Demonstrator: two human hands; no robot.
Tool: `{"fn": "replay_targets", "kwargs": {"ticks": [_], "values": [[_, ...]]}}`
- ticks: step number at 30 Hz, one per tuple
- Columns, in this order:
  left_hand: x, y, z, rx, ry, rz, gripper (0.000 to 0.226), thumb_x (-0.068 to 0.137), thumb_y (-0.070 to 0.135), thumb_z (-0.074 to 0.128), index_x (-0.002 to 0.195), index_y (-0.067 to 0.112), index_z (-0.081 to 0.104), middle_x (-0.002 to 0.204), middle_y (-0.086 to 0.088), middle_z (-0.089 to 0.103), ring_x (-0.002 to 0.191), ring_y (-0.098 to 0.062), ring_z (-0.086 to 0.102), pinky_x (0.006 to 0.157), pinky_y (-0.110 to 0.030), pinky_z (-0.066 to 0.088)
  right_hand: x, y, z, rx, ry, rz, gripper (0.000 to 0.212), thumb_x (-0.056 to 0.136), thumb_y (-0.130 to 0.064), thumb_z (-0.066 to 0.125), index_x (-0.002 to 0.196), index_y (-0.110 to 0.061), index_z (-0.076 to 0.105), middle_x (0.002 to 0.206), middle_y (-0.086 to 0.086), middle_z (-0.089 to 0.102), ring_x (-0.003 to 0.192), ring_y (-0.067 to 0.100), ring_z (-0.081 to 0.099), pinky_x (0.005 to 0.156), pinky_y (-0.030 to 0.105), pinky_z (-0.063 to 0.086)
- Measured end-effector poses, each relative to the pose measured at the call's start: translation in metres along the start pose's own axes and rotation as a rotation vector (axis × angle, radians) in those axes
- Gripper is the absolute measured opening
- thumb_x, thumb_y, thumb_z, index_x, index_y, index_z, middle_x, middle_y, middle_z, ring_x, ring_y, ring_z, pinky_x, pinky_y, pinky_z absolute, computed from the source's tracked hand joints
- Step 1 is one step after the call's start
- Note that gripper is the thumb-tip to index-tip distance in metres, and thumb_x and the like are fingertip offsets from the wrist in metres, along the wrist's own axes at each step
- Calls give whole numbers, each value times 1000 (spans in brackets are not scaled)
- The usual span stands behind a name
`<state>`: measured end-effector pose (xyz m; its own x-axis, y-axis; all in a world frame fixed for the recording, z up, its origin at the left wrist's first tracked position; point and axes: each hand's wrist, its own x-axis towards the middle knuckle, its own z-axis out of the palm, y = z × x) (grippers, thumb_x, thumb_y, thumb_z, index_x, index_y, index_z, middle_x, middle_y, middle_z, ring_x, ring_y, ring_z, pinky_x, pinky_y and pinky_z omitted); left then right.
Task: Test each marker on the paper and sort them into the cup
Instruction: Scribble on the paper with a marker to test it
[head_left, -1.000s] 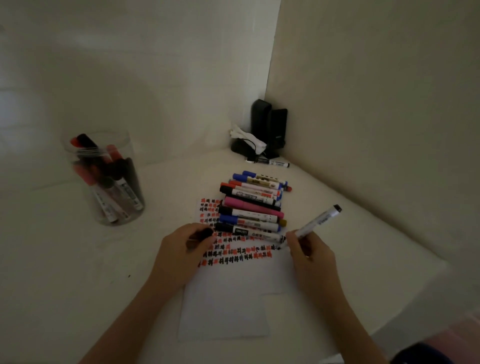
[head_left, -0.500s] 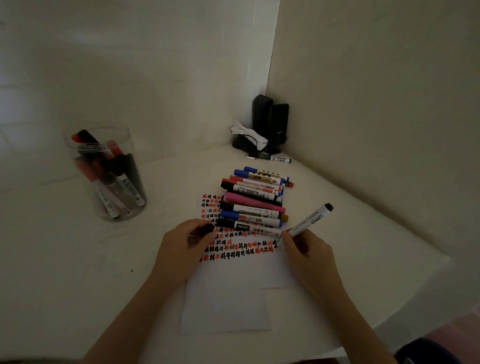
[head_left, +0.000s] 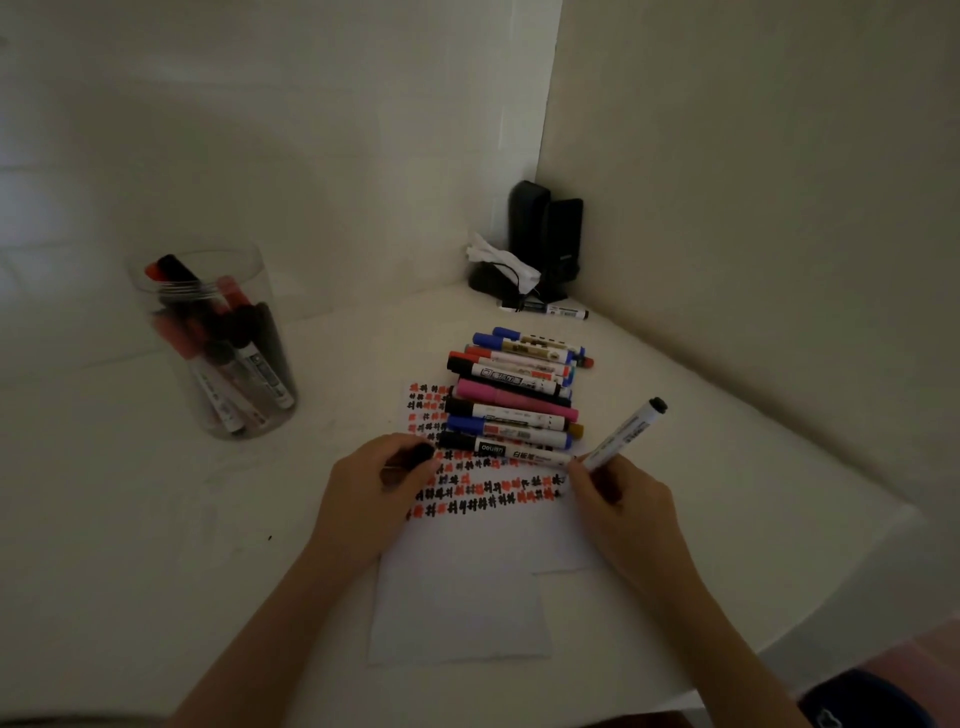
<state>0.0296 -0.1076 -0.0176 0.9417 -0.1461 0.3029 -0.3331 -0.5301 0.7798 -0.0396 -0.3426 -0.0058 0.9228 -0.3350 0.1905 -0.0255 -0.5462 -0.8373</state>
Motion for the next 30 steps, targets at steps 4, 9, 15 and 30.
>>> {"fn": "replay_targets", "kwargs": {"ticks": [4,9,15,30], "values": [[0,-1,1,5,-11,-1,25,89,28,64,113,21,65,98,17,61,84,14,54,73,5,37,1,1,-1,3,51,22,10,92,-35,57,84,-31,53,77,-22,57,61,-3,60,53,5,46],[0,-3,0,-10,-10,7,24,89,26,64,113,20,66,98,16,62,85,13,55,73,5,37,2,0,1,-28,27,21,7,92,-36,57,90,-30,53,77,-27,53,60,-9,57,51,3,44],[0,-3,0,-34,-7,7,25,88,25,65,113,20,66,100,13,65,85,12,57,74,4,38,1,1,0,-28,56,19,8,92,-34,57,90,-26,55,77,-24,55,61,-4,57,53,5,45],[-2,5,-10,-291,40,-63,17,90,18,63,107,21,67,103,10,61,92,9,59,72,-2,44,4,1,-10,221,249,150,15,94,-25,56,99,-18,68,67,1,64,51,3,52,50,20,44]]}}
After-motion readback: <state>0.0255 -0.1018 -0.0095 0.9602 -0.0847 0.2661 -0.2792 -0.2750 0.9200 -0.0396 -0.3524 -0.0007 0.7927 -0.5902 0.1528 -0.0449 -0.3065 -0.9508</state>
